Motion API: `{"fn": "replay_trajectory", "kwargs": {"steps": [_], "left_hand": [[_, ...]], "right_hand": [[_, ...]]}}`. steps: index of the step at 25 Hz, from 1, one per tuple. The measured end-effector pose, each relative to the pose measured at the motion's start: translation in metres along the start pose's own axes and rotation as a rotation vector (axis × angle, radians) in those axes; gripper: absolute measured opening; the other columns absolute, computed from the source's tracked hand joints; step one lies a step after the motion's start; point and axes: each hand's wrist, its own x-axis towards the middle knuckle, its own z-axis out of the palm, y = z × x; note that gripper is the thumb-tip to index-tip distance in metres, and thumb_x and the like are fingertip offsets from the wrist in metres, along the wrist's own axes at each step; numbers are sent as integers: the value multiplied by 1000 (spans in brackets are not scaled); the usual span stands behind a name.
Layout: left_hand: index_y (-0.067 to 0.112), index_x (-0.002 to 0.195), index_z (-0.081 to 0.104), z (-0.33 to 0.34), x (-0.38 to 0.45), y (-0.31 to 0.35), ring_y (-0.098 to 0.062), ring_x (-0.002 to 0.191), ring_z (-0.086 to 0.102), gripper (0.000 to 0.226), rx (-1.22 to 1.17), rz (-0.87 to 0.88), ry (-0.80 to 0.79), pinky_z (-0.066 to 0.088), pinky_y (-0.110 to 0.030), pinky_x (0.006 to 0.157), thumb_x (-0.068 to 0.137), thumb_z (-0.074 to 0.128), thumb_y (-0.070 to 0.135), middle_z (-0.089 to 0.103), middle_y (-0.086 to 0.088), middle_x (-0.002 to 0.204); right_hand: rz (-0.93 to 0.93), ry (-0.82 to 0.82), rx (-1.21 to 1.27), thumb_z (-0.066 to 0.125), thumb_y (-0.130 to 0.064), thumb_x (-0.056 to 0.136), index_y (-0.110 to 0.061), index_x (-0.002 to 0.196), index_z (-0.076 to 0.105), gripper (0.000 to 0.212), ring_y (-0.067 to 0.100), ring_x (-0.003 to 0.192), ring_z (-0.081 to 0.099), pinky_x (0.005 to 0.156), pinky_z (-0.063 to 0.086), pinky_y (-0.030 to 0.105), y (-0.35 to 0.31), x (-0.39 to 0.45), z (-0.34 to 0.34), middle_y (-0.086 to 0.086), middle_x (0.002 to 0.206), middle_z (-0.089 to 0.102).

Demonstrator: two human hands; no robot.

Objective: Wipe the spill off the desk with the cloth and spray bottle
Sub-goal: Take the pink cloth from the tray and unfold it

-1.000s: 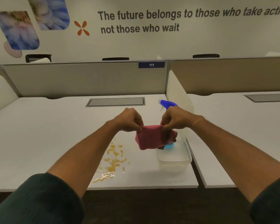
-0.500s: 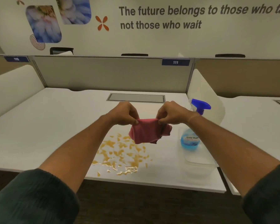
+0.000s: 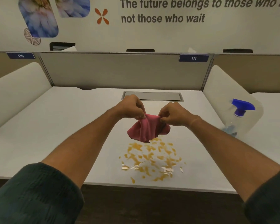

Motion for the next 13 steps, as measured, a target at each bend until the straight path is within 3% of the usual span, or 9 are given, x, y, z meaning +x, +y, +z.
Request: {"fn": "replay_trajectory", "kwargs": {"steps": [5,9,11,13], "left_hand": [[11,59,71,-13,9,-15,-18,58,71,15,-98,-73,76,56,-22,52,65,74,-2,70,-8,62],[6,64,73,-16,20,-27,-20,63,71,7,-127,-160,155,60,-26,55,65,72,-1,71,-12,71],[3,68,73,-18,25,-32,-23,68,72,5,-139,-187,176,62,-32,61,65,73,-1,72,-15,76],[1,71,73,-18,28,-34,-25,69,72,6,-156,-211,182,62,-36,66,65,74,-1,72,-16,78]], "right_hand": [[37,156,107,71,-30,86,-13,89,78,19,5,64,61,56,40,10,-36,13,32,-2,76,72],[57,177,268,65,-40,87,-19,64,70,32,6,47,51,49,37,15,-55,15,45,-3,56,64],[37,132,324,69,-47,83,-16,73,77,33,6,49,55,48,41,14,-58,15,46,-1,59,67],[11,100,264,75,-42,79,-15,87,78,28,8,58,63,55,49,17,-60,17,45,0,69,72]]}}
